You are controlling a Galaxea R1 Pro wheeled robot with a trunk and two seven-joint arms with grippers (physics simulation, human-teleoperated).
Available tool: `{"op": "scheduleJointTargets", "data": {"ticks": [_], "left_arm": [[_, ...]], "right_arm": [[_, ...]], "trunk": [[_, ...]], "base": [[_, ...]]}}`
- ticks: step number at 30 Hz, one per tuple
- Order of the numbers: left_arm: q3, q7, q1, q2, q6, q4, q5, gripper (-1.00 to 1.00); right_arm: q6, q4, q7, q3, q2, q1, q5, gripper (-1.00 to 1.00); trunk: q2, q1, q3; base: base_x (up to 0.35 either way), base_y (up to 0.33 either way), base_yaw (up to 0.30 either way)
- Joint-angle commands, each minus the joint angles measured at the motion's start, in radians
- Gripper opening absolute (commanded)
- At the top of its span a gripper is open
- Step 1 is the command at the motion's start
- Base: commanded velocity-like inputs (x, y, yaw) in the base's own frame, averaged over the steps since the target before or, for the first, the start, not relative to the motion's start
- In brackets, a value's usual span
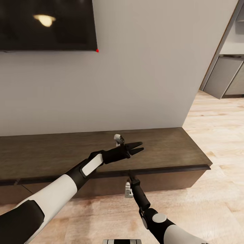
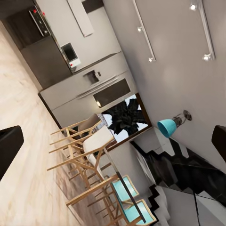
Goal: Place each of the two pumpkins and all three candles from the living room inside a cabinet in the living room (use any cabinet), then make sure every cabinet is closed, and position the cauldron so it is next to a table in the living room.
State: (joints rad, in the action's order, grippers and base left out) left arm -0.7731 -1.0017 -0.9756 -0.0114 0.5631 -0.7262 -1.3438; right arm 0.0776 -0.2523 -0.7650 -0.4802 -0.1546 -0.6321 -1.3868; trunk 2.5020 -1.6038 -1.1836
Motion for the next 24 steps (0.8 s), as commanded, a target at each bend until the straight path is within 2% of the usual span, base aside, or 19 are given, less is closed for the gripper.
{"op": "scheduleJointTargets", "data": {"ticks": [1, 16, 24], "left_arm": [[0.000, 0.000, 0.000, 0.000, 0.000, 0.000, 0.000, 1.00], [0.000, 0.000, 0.000, 0.000, 0.000, 0.001, 0.000, 1.00], [0.000, 0.000, 0.000, 0.001, 0.001, 0.000, 0.000, 1.00]], "right_arm": [[0.000, 0.000, 0.008, 0.000, 0.000, 0.000, 0.002, -1.00], [-0.001, -0.003, 0.020, 0.003, 0.000, 0.000, 0.006, -1.00], [0.001, -0.008, 0.014, 0.005, 0.005, -0.001, 0.005, -1.00]], "trunk": [[0.000, 0.000, 0.000], [0.000, 0.000, 0.000], [0.000, 0.000, 0.000]], "base": [[0.000, 0.000, 0.000], [-0.001, 0.000, 0.000], [-0.120, 0.000, 0.000]]}}
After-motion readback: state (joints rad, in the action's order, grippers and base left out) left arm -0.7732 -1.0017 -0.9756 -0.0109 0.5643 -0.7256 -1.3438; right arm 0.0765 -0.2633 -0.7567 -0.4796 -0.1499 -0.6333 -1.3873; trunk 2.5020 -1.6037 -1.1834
